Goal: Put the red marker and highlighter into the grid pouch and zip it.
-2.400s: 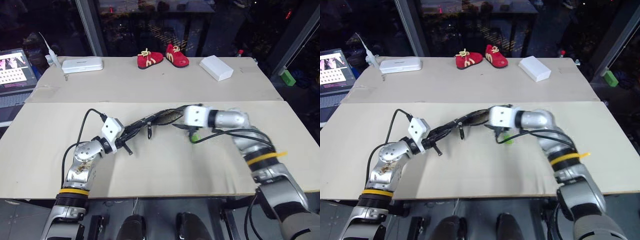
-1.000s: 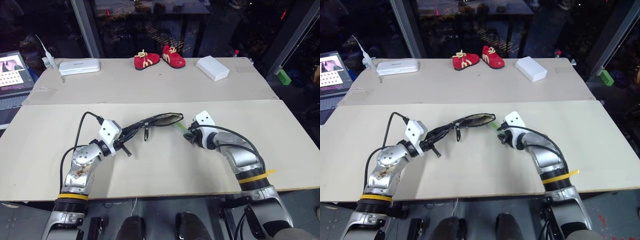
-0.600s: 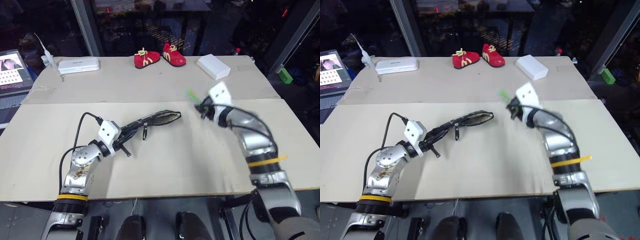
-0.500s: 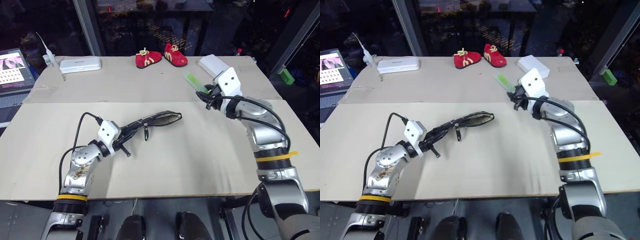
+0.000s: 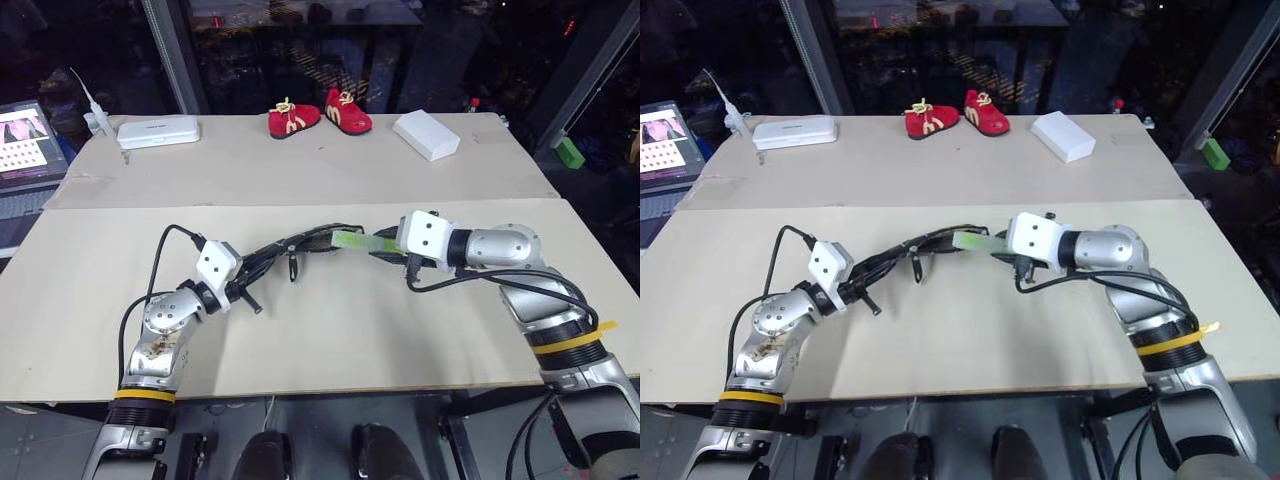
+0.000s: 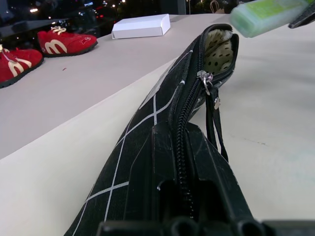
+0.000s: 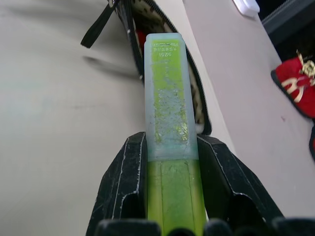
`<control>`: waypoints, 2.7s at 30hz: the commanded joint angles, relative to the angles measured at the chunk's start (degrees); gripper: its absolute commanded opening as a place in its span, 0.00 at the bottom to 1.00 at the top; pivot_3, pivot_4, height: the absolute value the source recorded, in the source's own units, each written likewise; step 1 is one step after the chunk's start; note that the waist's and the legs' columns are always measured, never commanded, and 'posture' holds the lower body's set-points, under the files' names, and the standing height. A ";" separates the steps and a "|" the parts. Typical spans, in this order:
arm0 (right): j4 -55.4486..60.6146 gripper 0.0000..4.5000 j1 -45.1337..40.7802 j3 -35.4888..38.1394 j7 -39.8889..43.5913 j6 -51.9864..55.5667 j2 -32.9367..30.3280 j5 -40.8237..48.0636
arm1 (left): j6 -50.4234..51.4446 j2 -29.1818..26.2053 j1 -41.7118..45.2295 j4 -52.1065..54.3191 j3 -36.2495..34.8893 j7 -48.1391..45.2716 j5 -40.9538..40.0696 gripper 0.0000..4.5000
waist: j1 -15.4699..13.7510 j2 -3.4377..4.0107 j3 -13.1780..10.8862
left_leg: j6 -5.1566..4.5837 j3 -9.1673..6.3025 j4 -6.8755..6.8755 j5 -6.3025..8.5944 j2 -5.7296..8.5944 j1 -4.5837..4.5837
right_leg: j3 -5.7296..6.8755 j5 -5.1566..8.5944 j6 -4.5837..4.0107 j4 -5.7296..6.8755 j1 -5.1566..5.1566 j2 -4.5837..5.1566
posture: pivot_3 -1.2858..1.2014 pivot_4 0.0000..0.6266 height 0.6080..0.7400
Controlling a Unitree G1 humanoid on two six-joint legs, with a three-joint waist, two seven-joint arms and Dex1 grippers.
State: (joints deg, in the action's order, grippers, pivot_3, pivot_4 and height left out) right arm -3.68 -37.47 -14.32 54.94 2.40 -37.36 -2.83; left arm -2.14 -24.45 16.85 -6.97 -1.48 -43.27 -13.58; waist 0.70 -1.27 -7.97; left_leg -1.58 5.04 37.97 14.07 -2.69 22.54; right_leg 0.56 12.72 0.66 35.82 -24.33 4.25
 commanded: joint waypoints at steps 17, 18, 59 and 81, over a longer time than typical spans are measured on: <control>-9.46 0.24 -8.99 -5.33 -3.12 -4.12 6.07 -10.37 | -0.15 0.17 1.20 1.10 0.12 -0.51 -0.60 0.00 | -0.08 0.00 0.00 | 0.00 0.03 0.00 0.00 0.04 0.03 | 0.02 0.00 0.00 0.00 -0.02 0.05 | 0.52 0.24 1.00; -9.43 0.24 -9.02 -5.24 -2.91 -3.91 6.32 -10.13 | -0.17 0.16 1.16 1.07 0.12 -0.55 -0.61 0.00 | -0.13 0.00 0.00 | 0.00 0.03 0.00 0.00 0.05 0.04 | 0.03 0.00 0.00 -0.01 -0.01 0.07 | 0.52 0.24 1.00; -14.43 0.24 -14.70 -16.14 -3.41 -13.67 12.39 -20.14 | 1.76 1.86 0.26 4.72 1.46 -0.79 -1.35 0.00 | 0.03 0.01 0.00 | 0.01 0.07 0.00 -0.01 0.04 0.05 | 0.08 -0.01 -0.01 0.03 -0.04 0.05 | 0.52 0.24 1.00; -9.09 0.98 -11.50 2.95 6.69 1.40 7.76 2.29 | 3.17 2.19 0.63 5.34 1.57 -1.65 -1.08 0.00 | -0.67 0.01 0.00 | 0.01 0.06 0.01 -0.01 0.03 0.07 | 0.14 -0.01 -0.01 -0.01 0.03 0.12 | 0.52 0.24 1.00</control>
State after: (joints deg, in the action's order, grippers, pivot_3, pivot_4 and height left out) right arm -16.44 -49.63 -15.34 58.24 -0.31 -28.86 -6.90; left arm 1.43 -22.24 17.07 -3.19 0.14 -44.61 -13.69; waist 0.03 -1.26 -7.96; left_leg -1.58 5.09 37.98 14.07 -2.67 22.63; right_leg 0.70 12.71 0.65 35.81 -24.31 4.35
